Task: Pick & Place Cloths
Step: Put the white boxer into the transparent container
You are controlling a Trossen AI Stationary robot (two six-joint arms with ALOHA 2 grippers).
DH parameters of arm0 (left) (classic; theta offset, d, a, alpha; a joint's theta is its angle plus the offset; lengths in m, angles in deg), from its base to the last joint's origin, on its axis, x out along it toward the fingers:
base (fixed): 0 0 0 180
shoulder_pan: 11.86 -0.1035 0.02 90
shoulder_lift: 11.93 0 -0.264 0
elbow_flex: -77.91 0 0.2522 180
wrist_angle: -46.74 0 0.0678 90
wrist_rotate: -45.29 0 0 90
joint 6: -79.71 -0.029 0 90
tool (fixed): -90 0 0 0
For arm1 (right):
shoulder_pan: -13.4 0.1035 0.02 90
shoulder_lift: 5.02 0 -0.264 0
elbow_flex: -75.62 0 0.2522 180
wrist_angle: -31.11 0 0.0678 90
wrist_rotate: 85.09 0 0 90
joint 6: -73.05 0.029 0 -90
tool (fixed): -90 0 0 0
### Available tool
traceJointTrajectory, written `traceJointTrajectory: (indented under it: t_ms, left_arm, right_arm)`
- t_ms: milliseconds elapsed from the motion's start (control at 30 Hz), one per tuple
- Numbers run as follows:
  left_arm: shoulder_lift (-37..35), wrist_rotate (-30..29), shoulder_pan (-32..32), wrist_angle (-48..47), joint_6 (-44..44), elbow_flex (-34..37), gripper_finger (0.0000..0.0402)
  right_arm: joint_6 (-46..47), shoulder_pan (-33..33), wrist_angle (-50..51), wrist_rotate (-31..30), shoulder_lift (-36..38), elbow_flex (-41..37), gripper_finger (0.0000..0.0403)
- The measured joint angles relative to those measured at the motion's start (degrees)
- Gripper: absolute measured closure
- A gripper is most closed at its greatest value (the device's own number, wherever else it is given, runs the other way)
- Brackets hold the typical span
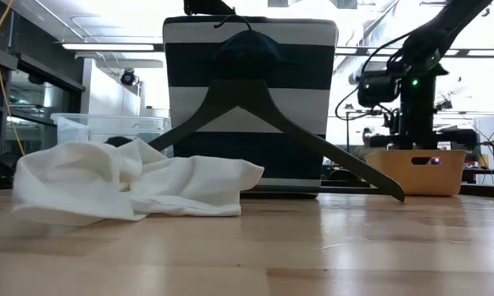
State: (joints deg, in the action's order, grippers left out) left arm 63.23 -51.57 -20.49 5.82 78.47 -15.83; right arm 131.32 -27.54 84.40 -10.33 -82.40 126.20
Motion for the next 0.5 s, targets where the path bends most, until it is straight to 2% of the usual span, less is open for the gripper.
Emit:
traceJointTrajectory:
  t_ms: [267, 500]
  left_arm:
    - [0.0, 0.0, 0.0, 0.0, 0.0, 0.0, 0.0097]
    - [0.0, 0.0, 0.0, 0.0, 0.0, 0.0, 0.0097]
  right_arm:
    - [-0.9, -0.4, -1.6, 0.1, -4.2, 0.2, 0.0400]
    - [-1.3, -0.4, 0.8, 0.4, 1.7, -0.1, 0.0400]
